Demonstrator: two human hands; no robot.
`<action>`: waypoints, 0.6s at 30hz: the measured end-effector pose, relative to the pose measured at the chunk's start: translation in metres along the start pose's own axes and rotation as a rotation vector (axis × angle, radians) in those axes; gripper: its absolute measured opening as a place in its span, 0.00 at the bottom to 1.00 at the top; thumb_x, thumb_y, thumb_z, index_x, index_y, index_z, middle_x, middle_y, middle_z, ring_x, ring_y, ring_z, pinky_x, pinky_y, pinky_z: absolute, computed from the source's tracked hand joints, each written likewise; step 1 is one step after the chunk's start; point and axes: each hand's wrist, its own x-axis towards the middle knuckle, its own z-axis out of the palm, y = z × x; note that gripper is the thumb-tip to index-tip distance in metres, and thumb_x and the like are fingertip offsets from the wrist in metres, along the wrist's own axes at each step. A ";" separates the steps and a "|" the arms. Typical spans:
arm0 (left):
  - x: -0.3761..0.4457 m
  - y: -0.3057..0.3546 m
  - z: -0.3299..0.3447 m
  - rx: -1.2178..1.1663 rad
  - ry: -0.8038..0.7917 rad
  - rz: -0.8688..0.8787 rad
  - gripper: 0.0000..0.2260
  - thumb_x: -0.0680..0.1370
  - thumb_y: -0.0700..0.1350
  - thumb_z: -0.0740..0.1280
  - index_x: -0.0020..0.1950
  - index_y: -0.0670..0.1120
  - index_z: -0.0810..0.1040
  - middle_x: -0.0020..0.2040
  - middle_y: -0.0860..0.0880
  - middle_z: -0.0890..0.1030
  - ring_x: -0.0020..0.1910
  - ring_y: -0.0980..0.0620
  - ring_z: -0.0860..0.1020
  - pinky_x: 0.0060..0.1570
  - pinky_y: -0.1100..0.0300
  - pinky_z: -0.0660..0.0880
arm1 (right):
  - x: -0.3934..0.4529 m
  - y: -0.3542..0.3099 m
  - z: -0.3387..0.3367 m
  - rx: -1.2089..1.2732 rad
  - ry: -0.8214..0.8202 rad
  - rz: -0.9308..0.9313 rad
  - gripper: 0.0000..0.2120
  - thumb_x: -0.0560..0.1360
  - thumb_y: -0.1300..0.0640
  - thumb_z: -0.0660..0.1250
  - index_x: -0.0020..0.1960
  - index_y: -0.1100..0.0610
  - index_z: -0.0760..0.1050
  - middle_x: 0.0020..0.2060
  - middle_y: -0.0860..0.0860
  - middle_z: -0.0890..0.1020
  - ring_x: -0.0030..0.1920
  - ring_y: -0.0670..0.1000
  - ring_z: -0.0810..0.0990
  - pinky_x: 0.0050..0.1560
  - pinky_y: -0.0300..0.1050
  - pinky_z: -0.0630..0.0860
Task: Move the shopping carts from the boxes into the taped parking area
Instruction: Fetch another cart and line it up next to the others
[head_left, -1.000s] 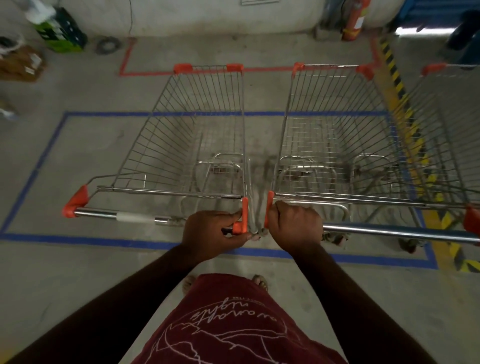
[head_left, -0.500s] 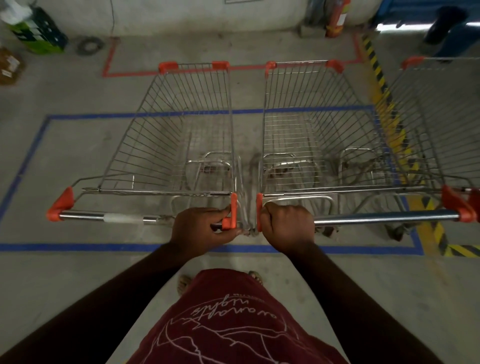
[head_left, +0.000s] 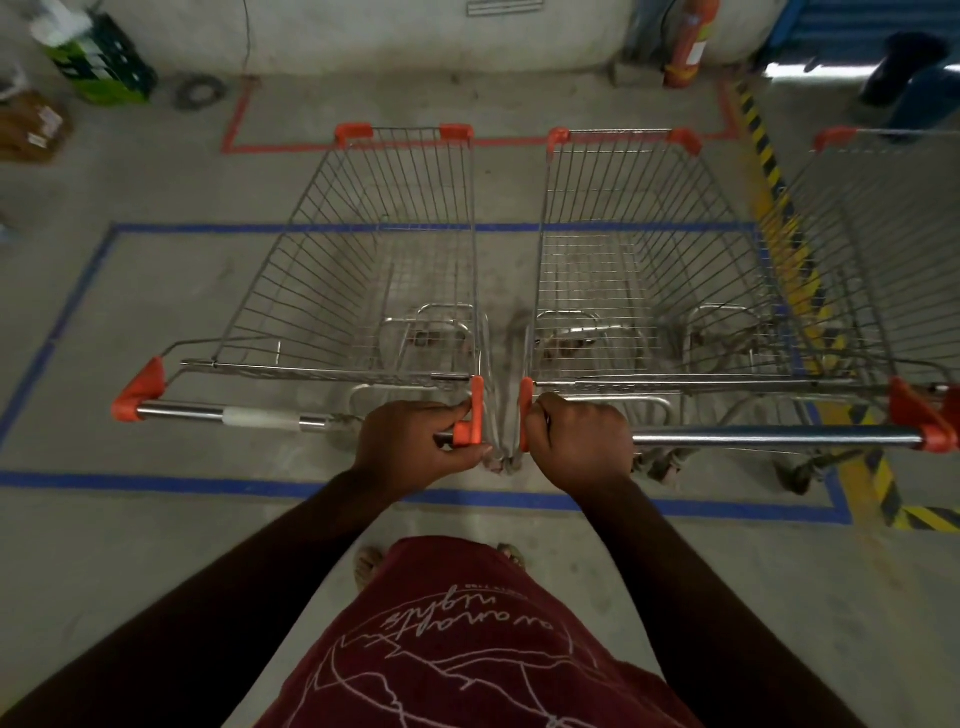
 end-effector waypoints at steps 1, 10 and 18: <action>0.000 0.000 0.000 -0.006 0.001 -0.002 0.26 0.69 0.70 0.74 0.62 0.59 0.85 0.38 0.57 0.85 0.37 0.59 0.82 0.37 0.59 0.78 | 0.001 -0.001 0.000 0.006 0.012 0.015 0.21 0.81 0.47 0.57 0.31 0.53 0.73 0.21 0.53 0.74 0.21 0.59 0.72 0.27 0.44 0.69; 0.010 0.002 -0.008 -0.017 -0.048 0.016 0.19 0.70 0.65 0.77 0.57 0.59 0.86 0.41 0.58 0.85 0.39 0.64 0.80 0.42 0.78 0.65 | 0.004 0.005 -0.001 0.104 -0.014 -0.015 0.19 0.81 0.45 0.61 0.36 0.52 0.77 0.25 0.50 0.78 0.27 0.57 0.79 0.33 0.43 0.64; 0.012 0.001 -0.010 -0.025 -0.046 0.019 0.28 0.68 0.73 0.69 0.60 0.58 0.85 0.44 0.57 0.87 0.42 0.57 0.84 0.40 0.66 0.75 | -0.027 0.025 -0.001 0.066 -0.027 -0.110 0.17 0.82 0.36 0.62 0.61 0.43 0.82 0.48 0.43 0.87 0.49 0.50 0.82 0.66 0.58 0.68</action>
